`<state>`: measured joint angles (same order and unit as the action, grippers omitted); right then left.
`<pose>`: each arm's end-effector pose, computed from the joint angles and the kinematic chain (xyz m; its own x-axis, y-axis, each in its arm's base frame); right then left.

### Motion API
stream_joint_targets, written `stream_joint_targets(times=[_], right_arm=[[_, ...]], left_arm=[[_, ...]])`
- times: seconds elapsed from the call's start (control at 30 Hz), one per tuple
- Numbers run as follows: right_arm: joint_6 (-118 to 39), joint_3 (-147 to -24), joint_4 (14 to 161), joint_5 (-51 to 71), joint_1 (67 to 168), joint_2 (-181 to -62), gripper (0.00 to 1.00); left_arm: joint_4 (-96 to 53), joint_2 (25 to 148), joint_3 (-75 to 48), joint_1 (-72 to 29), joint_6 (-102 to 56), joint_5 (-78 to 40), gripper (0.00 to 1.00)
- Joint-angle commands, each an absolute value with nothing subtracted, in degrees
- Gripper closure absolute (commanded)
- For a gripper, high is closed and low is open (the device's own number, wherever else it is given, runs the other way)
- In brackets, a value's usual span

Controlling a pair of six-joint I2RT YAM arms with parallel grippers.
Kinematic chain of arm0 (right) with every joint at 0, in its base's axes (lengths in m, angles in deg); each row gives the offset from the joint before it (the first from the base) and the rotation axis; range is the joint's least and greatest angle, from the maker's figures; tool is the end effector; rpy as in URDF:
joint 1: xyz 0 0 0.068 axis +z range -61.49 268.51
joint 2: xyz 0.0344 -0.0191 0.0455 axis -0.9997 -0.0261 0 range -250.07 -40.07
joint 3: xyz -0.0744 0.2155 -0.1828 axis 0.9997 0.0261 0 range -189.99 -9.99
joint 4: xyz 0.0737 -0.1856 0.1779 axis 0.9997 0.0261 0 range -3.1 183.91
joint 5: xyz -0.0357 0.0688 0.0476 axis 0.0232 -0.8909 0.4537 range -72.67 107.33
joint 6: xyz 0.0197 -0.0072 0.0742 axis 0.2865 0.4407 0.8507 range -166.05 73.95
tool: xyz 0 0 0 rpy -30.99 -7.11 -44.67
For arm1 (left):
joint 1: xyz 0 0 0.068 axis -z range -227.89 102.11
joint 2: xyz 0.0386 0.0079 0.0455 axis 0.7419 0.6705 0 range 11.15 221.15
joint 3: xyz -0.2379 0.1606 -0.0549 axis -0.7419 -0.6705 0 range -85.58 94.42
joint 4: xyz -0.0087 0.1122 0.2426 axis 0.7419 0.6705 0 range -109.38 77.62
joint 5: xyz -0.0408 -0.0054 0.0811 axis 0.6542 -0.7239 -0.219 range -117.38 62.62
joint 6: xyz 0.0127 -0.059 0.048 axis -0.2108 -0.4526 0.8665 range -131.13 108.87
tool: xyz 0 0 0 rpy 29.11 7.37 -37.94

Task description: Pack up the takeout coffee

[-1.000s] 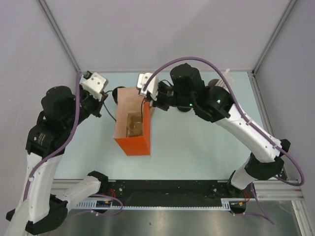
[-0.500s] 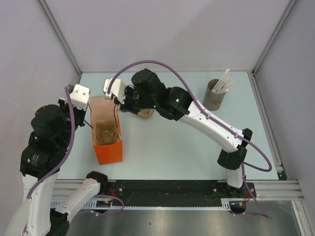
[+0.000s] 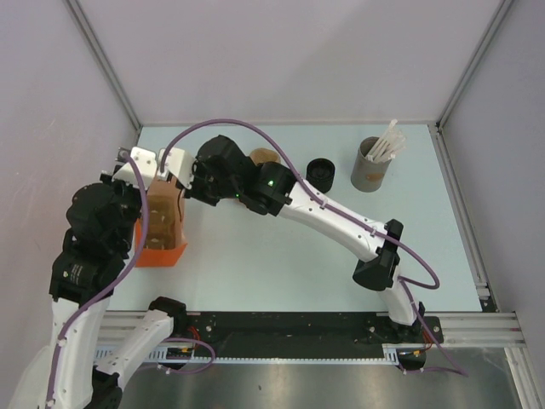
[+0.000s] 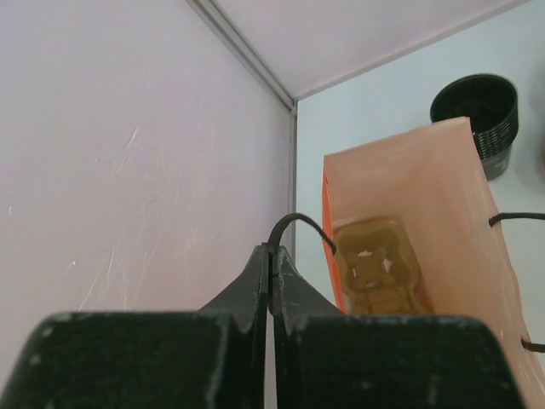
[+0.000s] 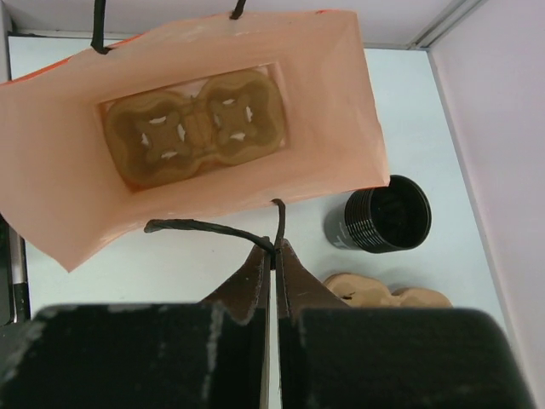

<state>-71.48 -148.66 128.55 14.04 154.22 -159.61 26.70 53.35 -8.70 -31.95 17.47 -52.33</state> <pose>0.2050 0.4635 0.4462 0.2579 -0.4708 -0.8437 -0.9092 0.1772 -0.3768 0.1163 -0.0044 0.4703 -0.2380 0.5194 -0.8207 -0.0395 0.8391 0.5425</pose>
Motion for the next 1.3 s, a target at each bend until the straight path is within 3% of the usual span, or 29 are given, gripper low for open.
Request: stream_joint_targets(times=[0.0,0.4,0.47,0.57,0.6,0.7,0.8,1.0,1.27], right_arm=[[-70.5,-151.5,125.2,16.7,154.5,-159.6,1.0],[-70.7,-148.4,124.8,19.3,154.3,-157.4,1.0],[-70.8,-147.4,124.5,19.4,154.3,-157.3,0.94],[-70.9,-147.5,125.1,19.2,154.3,-157.1,0.69],[-71.1,-147.6,125.5,19.2,154.2,-156.8,0.56],[-71.4,-147.9,126.0,19.6,154.0,-156.2,0.34],[-71.3,-147.9,126.5,19.6,153.5,-154.9,0.2],[-71.0,-147.8,127.1,19.7,151.5,-151.7,0.07],[-70.3,-146.9,128.2,16.5,148.9,-148.3,0.0]], left_arm=[[20.2,51.8,-11.9,-33.0,21.1,-55.8,0.99],[17.0,52.8,-14.3,-33.3,20.8,-54.3,0.99],[16.2,52.7,-15.7,-33.3,21.2,-55.6,0.99],[14.3,52.4,-17.6,-33.6,22.1,-57.9,0.98],[13.1,52.3,-18.0,-33.6,22.4,-58.7,0.98],[10.9,52.0,-19.7,-33.7,23.5,-61.5,0.98],[9.6,51.8,-20.5,-34.0,24.1,-63.6,0.98],[5.2,51.8,-22.1,-34.6,26.0,-67.9,0.92],[2.7,52.2,-23.8,-35.9,26.8,-69.0,0.86]])
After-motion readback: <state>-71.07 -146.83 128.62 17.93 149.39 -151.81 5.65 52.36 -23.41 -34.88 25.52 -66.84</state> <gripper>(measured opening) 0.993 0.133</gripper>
